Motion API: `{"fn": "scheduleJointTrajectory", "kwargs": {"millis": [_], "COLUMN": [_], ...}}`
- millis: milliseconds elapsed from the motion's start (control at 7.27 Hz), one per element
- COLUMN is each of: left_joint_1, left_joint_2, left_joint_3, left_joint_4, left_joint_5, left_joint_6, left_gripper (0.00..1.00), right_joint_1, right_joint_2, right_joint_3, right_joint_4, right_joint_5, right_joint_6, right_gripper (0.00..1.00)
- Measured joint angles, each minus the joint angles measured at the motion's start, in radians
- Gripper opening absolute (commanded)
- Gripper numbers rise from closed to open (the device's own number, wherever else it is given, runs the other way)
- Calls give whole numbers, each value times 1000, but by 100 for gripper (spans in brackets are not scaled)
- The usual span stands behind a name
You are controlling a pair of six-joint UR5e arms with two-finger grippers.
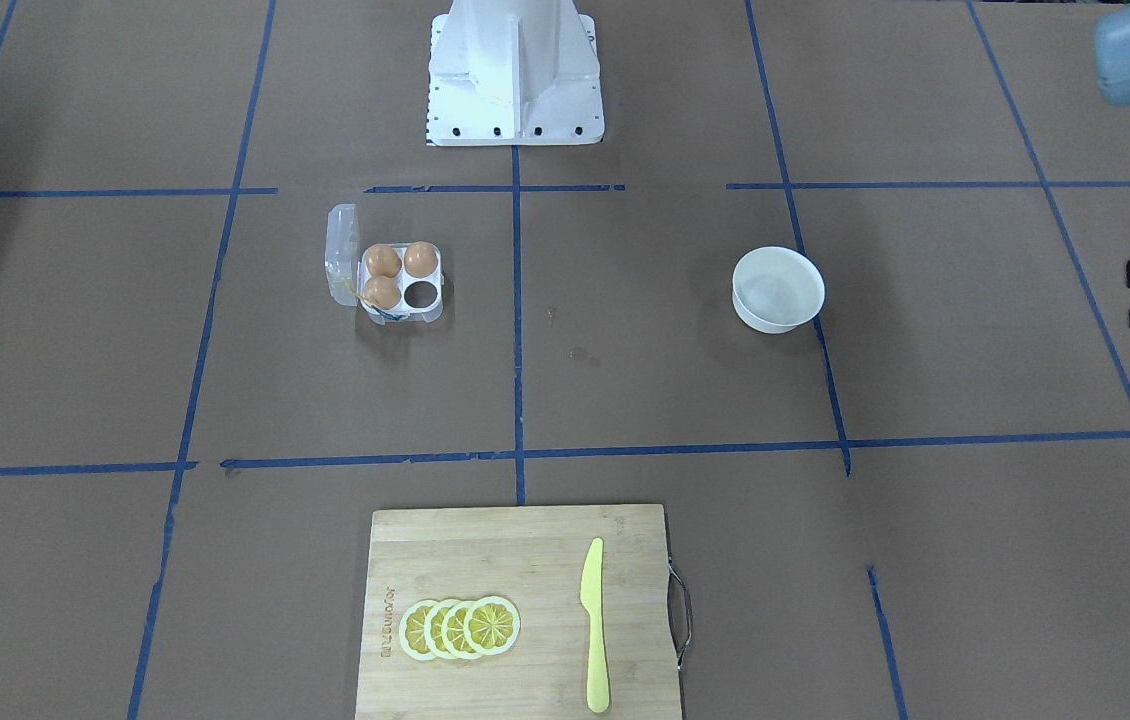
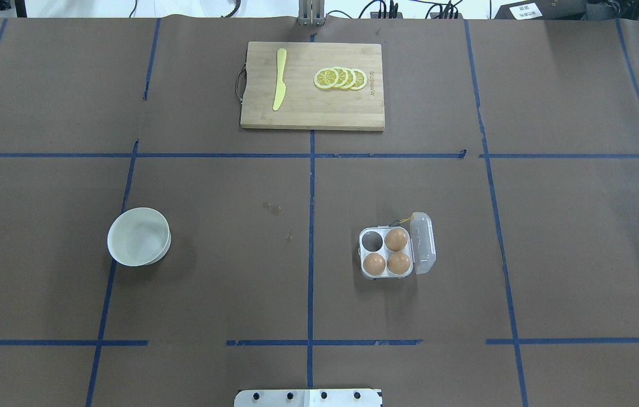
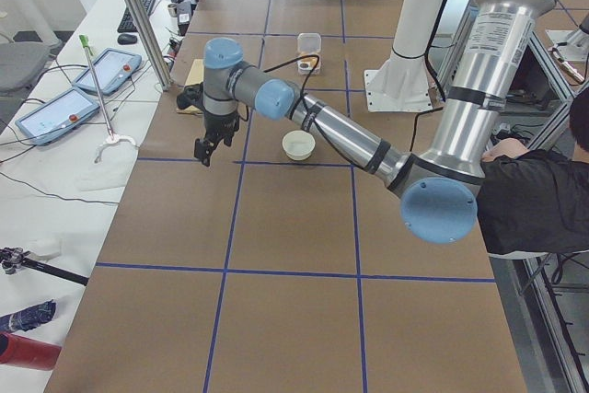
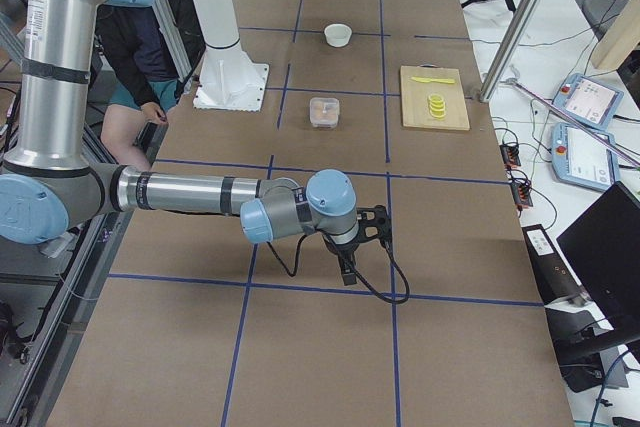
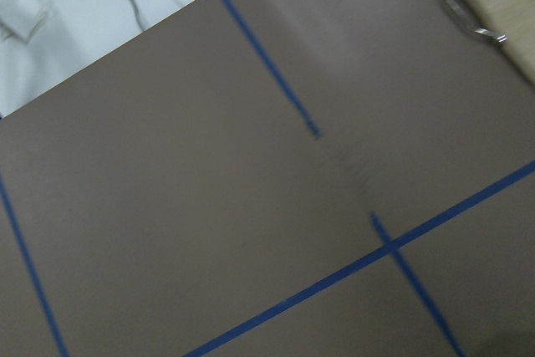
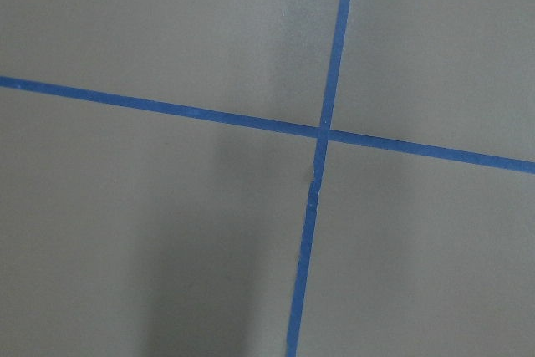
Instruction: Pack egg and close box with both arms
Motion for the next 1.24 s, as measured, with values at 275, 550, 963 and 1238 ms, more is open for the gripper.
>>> {"fn": "scheduleJointTrajectory", "kwargs": {"millis": [275,550,963,1238], "left_joint_1": [-115,-191,-230,-240], "left_joint_2": [89,188,245,247], "left_joint_3": [105,124,111,108], "left_joint_4": [9,2,7,8], "left_joint_5": [-22,-84,-143,-148], "left_joint_6": [80,101,155,159], "left_gripper": [100,100,100,100], "right_joint_1": [-38,-162,-446,-627], "right_joint_2": [3,5,25,70], "right_joint_3": [31,101,209,218], "right_joint_4": [2,29,124,209], "right_joint_5": [16,29,-32,-132], "right_joint_6": [94,287,702,927], "right_gripper": [100,100,100,100]}}
